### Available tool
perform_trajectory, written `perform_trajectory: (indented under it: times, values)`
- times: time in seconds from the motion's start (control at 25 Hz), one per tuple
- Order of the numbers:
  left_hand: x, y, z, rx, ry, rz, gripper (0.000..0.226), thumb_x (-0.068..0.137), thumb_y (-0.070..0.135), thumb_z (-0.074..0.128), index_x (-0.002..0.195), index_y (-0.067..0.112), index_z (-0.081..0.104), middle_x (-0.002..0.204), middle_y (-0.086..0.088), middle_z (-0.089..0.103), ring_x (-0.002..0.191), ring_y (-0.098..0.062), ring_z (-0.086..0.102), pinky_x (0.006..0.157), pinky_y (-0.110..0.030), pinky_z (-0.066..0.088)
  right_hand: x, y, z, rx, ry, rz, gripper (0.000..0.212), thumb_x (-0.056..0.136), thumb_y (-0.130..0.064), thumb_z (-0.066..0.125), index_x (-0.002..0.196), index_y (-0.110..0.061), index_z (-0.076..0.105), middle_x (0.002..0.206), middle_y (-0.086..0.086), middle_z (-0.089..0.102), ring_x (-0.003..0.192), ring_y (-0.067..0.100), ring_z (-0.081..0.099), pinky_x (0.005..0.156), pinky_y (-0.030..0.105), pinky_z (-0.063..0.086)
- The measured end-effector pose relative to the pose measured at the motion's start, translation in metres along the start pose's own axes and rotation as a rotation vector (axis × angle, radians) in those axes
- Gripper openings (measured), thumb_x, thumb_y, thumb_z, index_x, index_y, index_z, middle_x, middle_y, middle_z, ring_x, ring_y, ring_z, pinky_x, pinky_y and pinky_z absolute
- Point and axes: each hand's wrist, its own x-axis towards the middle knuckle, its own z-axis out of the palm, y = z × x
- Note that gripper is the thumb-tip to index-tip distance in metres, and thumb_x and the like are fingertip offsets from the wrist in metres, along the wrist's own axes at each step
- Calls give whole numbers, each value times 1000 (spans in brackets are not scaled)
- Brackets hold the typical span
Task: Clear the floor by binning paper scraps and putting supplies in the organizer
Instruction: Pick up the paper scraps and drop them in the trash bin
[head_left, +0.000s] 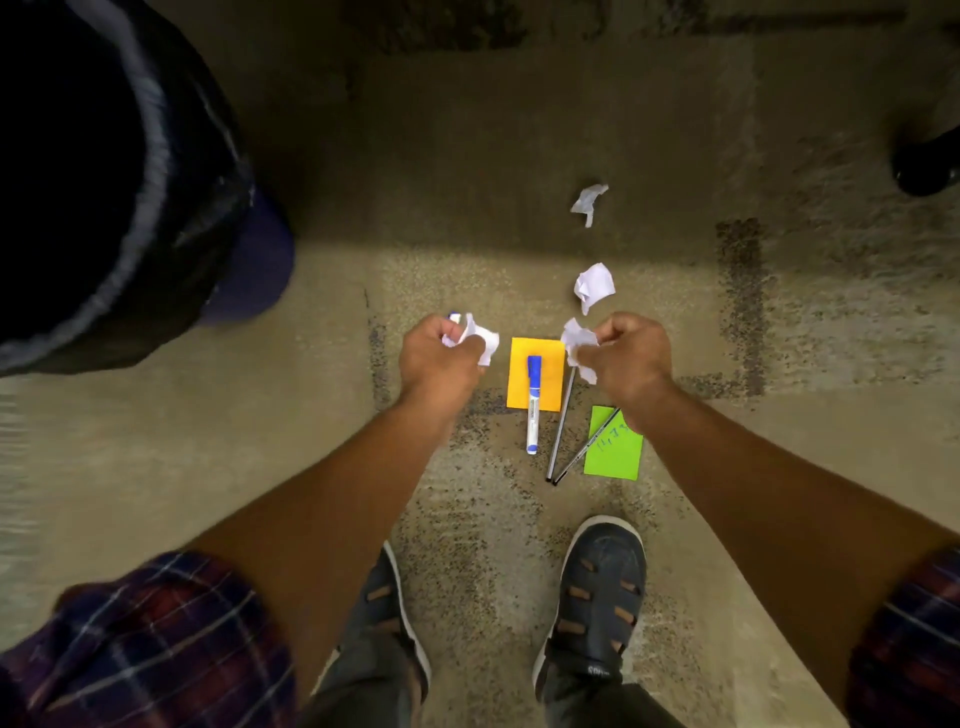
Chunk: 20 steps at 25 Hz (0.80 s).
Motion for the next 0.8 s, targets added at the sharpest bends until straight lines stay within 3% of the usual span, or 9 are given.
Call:
perform_trajectory:
  times: [0.12, 0.2, 0.4, 0.52, 0.64, 0.8]
  values:
    - [-39, 26, -40, -135, 34, -51, 15, 91, 2, 66, 88, 14, 58, 101, -20, 76, 75, -26, 71, 66, -38, 61, -45, -43, -4, 201, -58, 40, 49, 72, 4, 86, 56, -21, 47, 55, -9, 45, 43, 2, 41, 46, 20, 41]
    - [-61, 52, -74, -264, 46, -58, 15, 94, -3, 64, 102, 8, 58, 109, -25, 75, 83, -31, 77, 80, -49, 64, -76, -84, -2, 274, -118, 18, 43, 73, 3, 86, 58, -20, 53, 56, -7, 52, 46, 3, 48, 48, 21, 44]
    - [-96, 119, -162, -474, 67, 38, 22, 98, 2, 64, 118, 11, 64, 104, -15, 79, 89, -31, 81, 74, -35, 67, -145, -194, 24, 459, -242, -7, 35, 73, 1, 84, 58, -21, 60, 61, 3, 64, 62, 21, 57, 63, 35, 48]
    - [-103, 146, -211, -511, 192, 11, 19, 96, 5, 68, 114, 10, 73, 94, -9, 82, 97, -33, 79, 79, -37, 66, -180, -253, 48, 491, -300, -36, 35, 73, -1, 83, 62, -21, 57, 60, 1, 64, 59, 20, 58, 63, 37, 47]
    - [-104, 167, -249, -592, 266, -66, 30, 94, 7, 72, 124, 7, 69, 102, -14, 81, 100, -34, 79, 83, -41, 66, -210, -300, 75, 502, -358, -32, 36, 75, 3, 81, 63, -20, 56, 50, -7, 62, 48, 11, 55, 60, 34, 46]
    - [-86, 187, -288, -733, 292, -156, 28, 95, 3, 64, 123, 1, 66, 114, -18, 77, 105, -35, 77, 95, -49, 61, -233, -342, 112, 489, -407, 11, 21, 81, 1, 80, 80, -16, 67, 80, 7, 71, 69, 17, 65, 70, 37, 58]
